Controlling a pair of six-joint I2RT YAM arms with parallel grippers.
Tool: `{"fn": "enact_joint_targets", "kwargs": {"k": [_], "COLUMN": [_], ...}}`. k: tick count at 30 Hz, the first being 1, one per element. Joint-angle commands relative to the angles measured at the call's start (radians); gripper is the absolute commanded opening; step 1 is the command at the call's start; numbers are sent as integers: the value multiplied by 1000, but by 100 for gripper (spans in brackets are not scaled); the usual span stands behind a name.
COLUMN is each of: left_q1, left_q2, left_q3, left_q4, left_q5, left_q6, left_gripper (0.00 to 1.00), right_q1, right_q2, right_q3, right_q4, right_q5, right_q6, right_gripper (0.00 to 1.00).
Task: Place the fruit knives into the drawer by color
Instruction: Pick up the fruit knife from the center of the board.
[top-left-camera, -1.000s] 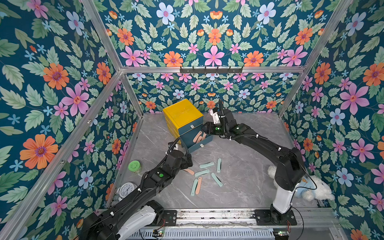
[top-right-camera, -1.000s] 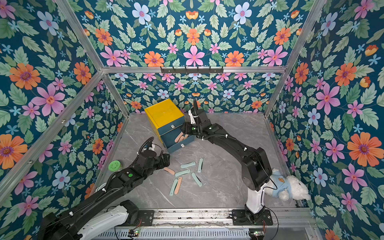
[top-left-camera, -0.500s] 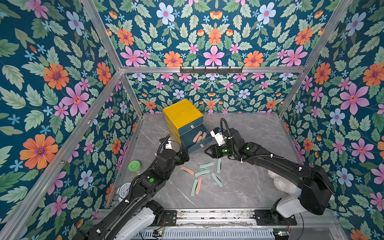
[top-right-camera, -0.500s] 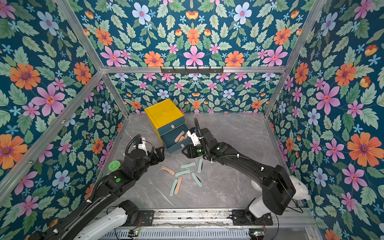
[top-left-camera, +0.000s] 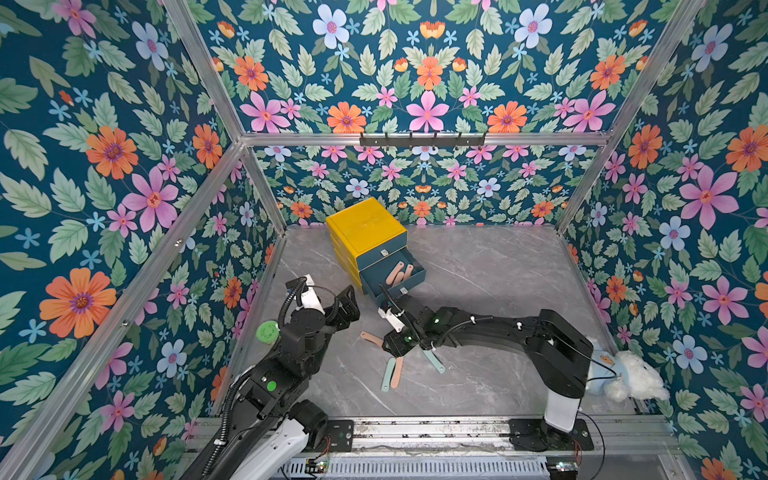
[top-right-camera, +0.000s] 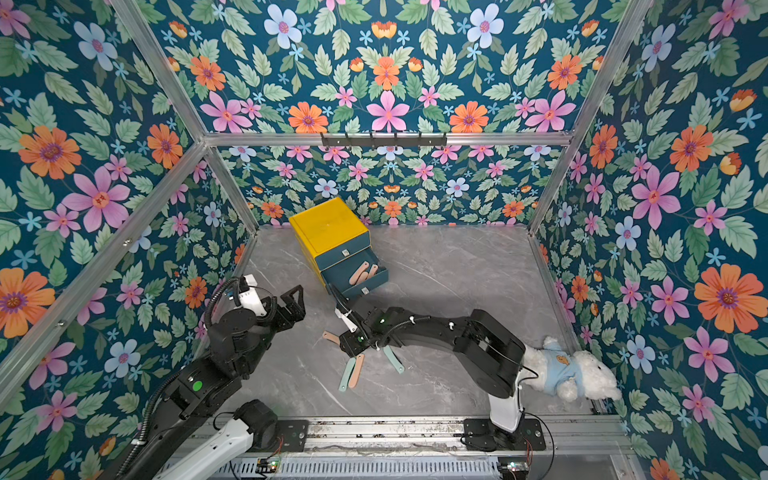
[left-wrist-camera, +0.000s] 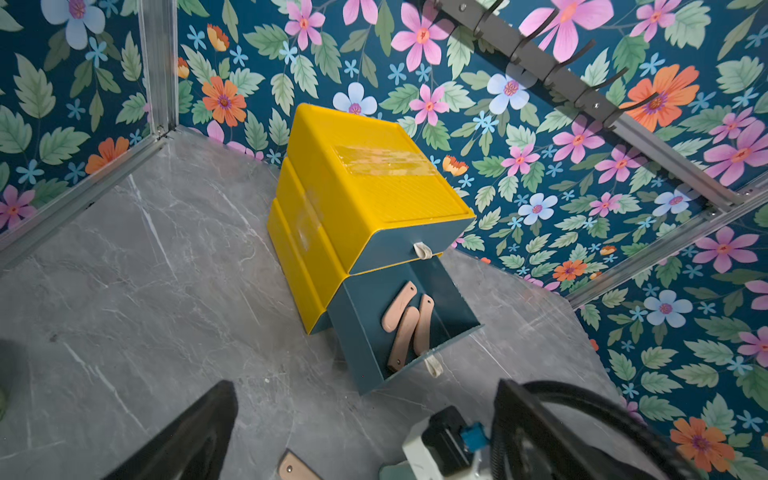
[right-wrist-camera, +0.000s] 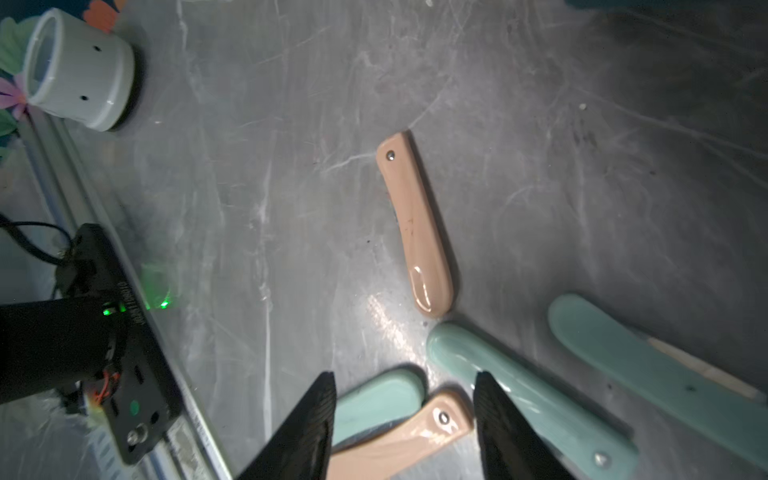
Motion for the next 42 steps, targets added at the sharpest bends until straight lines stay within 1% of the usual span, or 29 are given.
{"fn": "enact_joint_targets", "kwargs": {"k": [1, 5, 9, 13, 18, 22, 26, 28, 31, 34, 39, 42], "left_q1": [1, 1, 1, 1, 2, 1, 1, 1, 1, 2, 1, 1], "left_q2": [-32, -85, -125, -125, -125, -130, -146, -150, -145, -131, -114, -114], "left_q3": [3, 0, 0, 9, 8, 6, 1, -2, -7, -11, -11, -19], "left_q4": [-11, -15, -11, -21, -30, -41, -35, -35, -37, -35, -39, -44], "left_q5": [-31, -52, -58, -55, -60, -73, -66, -63, -59, -57, -41, -49], "left_q6": [23, 27, 37, 44, 44, 38, 33, 33, 32, 27, 25, 18], "left_gripper": [99, 99, 99, 99, 99, 99, 99, 100, 99, 99, 99, 99], "right_q1": [6, 10, 11, 16, 53, 77, 107, 111, 110, 111, 111, 111], "right_q2": [54, 116, 157, 189, 225, 256, 296, 307, 298, 292, 228, 167], "right_q3": [48, 100, 143, 175, 214, 252, 303, 315, 295, 284, 217, 163], "right_q4": [5, -21, -56, -98, -152, -207, -282, -300, -274, -254, -157, -73], "right_q5": [24, 42, 96, 140, 183, 234, 310, 308, 294, 285, 271, 230], "right_q6": [-30, -45, -59, -80, -121, -138, -176, -178, -175, -176, -173, -175], "right_gripper": [56, 56, 56, 55, 52, 47, 40, 35, 26, 20, 14, 11]}}
